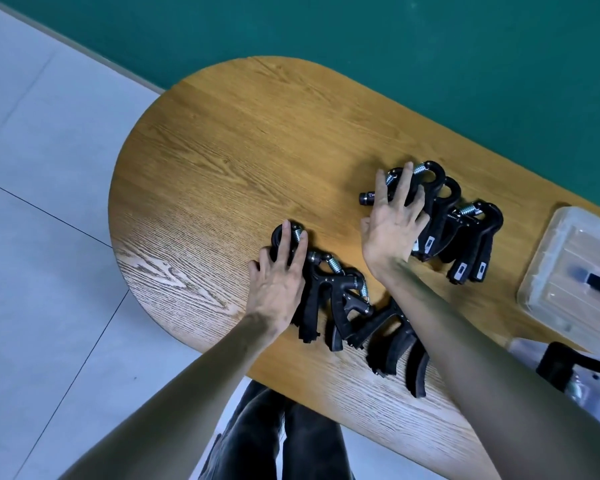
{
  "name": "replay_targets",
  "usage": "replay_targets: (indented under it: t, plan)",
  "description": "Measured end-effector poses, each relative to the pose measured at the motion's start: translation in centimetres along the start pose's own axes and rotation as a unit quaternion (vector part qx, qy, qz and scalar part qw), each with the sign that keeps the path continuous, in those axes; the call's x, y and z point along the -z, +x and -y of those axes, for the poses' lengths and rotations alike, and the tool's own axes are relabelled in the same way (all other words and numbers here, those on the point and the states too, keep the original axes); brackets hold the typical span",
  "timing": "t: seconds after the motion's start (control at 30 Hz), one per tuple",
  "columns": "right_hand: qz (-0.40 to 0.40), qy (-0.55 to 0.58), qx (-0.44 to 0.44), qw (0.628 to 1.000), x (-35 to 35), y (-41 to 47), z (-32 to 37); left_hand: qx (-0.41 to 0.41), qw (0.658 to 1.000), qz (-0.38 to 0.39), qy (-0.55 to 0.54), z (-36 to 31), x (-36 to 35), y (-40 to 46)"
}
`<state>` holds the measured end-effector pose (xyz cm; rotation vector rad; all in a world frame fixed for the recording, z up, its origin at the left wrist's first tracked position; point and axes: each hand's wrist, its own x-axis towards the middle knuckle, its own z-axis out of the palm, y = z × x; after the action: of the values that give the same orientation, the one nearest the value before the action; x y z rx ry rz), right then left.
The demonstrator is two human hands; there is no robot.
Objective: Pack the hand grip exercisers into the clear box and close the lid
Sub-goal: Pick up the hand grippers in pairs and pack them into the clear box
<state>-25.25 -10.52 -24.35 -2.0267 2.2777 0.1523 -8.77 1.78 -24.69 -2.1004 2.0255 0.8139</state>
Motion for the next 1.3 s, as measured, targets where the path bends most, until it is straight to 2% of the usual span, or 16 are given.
replay_targets:
  t: [0.2, 0.4, 0.53, 0.77, 1.1, 1.3]
  plan:
    - [0.021, 0.058, 0.036, 0.997, 0.9, -3.8, -0.9, 0.01, 1.0, 0.004, -0.009, 0.1, 0.5, -1.4]
    - [0.038, 0.044, 0.064, 0.996, 3.2, -8.5, -2.4, 0.013, 1.0, 0.008, 0.002, -1.2, 1.7, -3.2]
    - [0.049, 0.042, 0.065, 0.996, 5.3, -11.5, -3.9, -0.003, 0.999, -0.031, 0.017, -3.4, 3.2, -4.6]
    - [0.032, 0.086, -0.001, 0.996, 8.6, -16.8, -7.1, -0.026, 0.995, -0.033, 0.094, -9.2, 3.8, -7.5]
    - [0.004, 0.132, -0.077, 0.988, 12.3, -22.2, -15.6, -0.072, 0.995, -0.033, 0.062, -19.2, 5.1, -12.7]
    - [-0.005, 0.14, -0.077, 0.987, 15.9, -23.9, -20.8, -0.091, 0.99, -0.088, 0.067, -25.2, 5.1, -15.1]
